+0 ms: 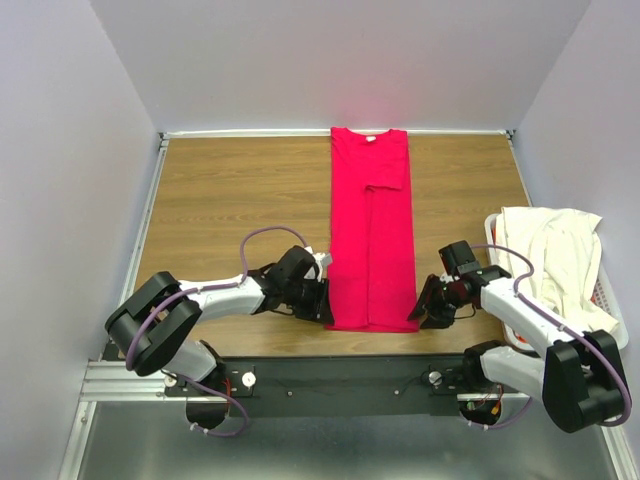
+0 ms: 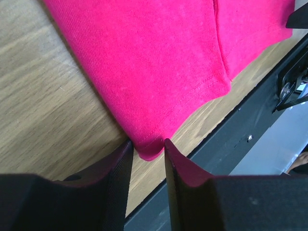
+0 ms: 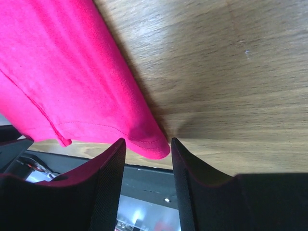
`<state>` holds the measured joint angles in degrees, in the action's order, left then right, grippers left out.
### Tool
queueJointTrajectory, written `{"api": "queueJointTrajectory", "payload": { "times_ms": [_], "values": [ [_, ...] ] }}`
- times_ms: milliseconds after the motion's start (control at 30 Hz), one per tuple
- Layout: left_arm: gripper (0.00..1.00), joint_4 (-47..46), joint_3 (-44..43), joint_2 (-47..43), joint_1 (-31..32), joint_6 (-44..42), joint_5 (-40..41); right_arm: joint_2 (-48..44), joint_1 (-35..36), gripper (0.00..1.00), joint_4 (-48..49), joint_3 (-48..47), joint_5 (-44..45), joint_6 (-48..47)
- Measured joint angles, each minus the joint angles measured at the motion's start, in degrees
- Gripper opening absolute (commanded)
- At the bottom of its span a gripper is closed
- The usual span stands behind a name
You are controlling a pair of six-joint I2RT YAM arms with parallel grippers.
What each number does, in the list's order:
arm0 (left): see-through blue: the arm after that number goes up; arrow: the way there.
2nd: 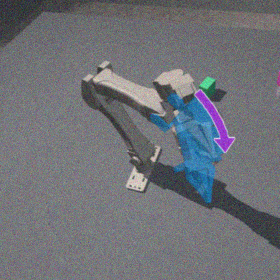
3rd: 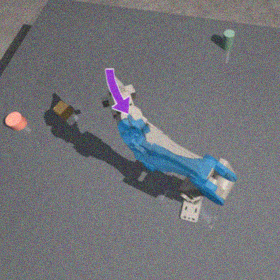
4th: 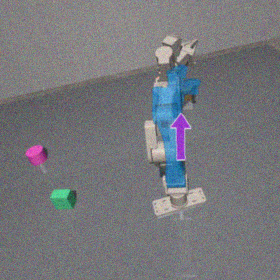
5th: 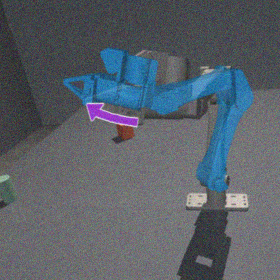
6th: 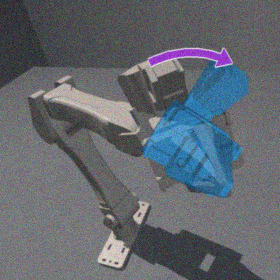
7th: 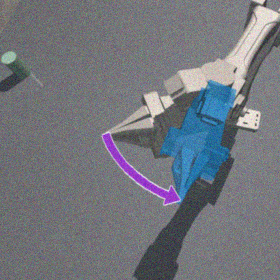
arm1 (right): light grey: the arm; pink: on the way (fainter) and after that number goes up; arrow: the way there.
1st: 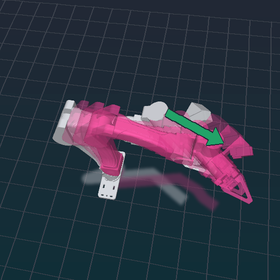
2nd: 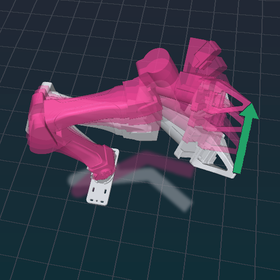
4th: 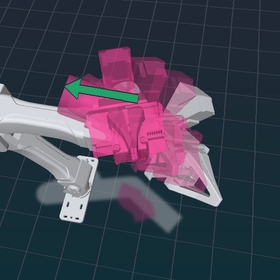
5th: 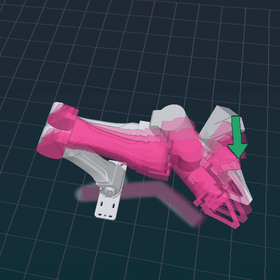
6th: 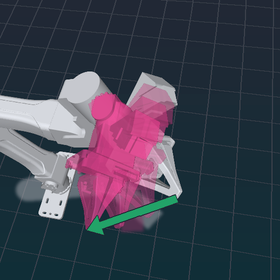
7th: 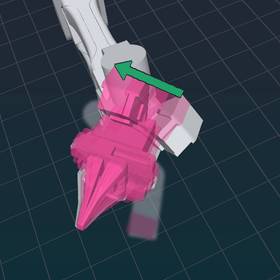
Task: Fold and stack the t-shirts
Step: Fold the tshirt
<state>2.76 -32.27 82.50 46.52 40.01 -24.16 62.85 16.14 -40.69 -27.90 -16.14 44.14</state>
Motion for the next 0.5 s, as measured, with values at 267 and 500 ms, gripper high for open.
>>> {"api": "queueJointTrajectory", "payload": {
  "times_ms": [267, 500],
  "values": [
    [0.34, 0.07, 0.28, 0.02, 0.63, 0.46, 0.02, 0.17, 0.00, 0.29, -0.02, 0.52, -0.17, 0.66],
    [0.27, 0.07, 0.46, 0.13, 0.98, 0.79, 0.04, -1.01, 0.00, 0.01, -0.02, 2.93, -1.18, 0.85]
  ]
}}
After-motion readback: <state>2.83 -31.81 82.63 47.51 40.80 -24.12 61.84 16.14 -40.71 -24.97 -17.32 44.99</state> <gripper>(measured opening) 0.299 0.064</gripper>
